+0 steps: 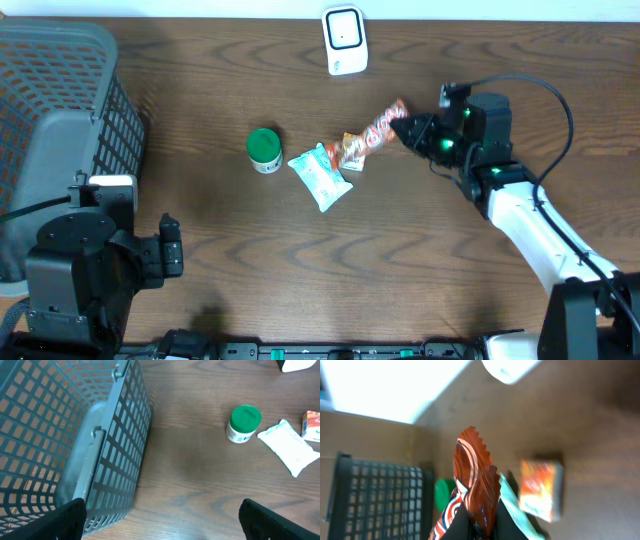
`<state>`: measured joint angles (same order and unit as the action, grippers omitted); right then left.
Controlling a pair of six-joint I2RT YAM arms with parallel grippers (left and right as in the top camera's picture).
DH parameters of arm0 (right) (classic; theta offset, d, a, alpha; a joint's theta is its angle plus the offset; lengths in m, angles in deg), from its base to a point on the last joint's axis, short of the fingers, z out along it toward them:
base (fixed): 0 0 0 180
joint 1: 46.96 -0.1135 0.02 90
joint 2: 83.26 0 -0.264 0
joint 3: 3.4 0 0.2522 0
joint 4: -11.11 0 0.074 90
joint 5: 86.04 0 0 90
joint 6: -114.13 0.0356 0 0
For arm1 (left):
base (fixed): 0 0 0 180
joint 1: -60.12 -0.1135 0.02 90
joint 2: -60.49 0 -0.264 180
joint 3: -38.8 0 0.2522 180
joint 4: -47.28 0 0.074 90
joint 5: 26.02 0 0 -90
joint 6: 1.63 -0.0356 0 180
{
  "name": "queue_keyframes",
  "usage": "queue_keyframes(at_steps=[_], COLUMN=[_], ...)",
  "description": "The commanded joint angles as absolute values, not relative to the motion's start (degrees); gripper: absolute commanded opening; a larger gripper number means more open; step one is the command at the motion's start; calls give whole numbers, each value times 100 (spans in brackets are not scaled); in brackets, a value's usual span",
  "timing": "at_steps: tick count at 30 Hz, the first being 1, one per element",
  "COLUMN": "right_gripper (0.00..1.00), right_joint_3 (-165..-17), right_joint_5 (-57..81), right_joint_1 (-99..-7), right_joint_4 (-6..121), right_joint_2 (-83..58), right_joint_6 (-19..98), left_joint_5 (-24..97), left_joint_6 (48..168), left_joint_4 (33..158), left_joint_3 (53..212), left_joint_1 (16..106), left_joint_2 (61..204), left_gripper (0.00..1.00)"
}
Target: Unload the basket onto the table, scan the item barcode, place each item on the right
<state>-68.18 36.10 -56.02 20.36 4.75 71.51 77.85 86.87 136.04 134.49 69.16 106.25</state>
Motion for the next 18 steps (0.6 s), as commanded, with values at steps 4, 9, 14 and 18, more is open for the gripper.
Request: queue_keyframes(at_steps=[4,9,14,18], right_gripper=[1,1,1,1], right_joint_3=[-7092,-8390,-10073,-11146], right_joint_5=[3420,3617,3551,3282], right_joint_1=[-5659,-5838,-5993,-5995], right_joint_4=[558,338,648,934], right_joint_2=[1537,2706,3845,4632], right_joint_6=[7596,7673,7922,8412], left_joint_5=[7817,7817,7817,7817], left_joint_6=[8713,8713,8713,8713], left_joint_4=[13608,13608,13608,13608], left_joint_3=[13430,13430,13430,13430], left_joint_1=[6892,6892,6892,6892], left_joint_2=[10631,10631,10631,10631], left_gripper=[98,98,98,98])
